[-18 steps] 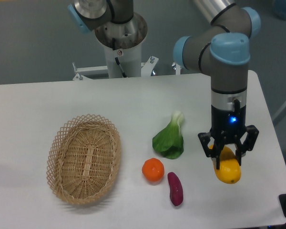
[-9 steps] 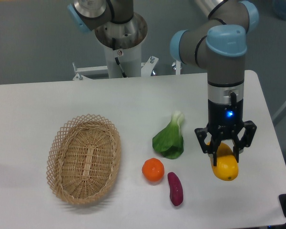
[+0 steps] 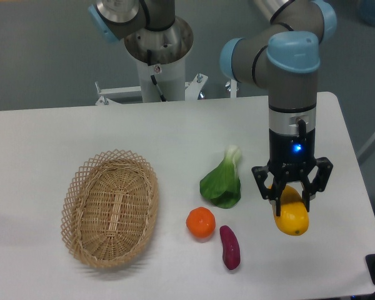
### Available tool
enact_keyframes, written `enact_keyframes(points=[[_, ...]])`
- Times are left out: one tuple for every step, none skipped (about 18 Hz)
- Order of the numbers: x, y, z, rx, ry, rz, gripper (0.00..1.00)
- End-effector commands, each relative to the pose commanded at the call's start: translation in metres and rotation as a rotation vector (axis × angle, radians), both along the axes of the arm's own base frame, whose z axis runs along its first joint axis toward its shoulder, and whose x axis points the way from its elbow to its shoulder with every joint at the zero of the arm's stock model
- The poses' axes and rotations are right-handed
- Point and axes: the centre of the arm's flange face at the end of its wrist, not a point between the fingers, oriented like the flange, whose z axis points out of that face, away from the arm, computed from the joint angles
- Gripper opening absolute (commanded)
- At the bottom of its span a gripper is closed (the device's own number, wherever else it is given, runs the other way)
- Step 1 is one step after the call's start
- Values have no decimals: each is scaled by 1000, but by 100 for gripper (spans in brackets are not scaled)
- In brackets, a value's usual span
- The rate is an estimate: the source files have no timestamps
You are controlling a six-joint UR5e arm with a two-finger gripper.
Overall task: Pick up the mango from the table
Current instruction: 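Lift the grasped mango up off the table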
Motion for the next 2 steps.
enact_keyframes(points=[[0,0,0,-1,1,-2,36],[0,0,0,-2,3,-5,36]])
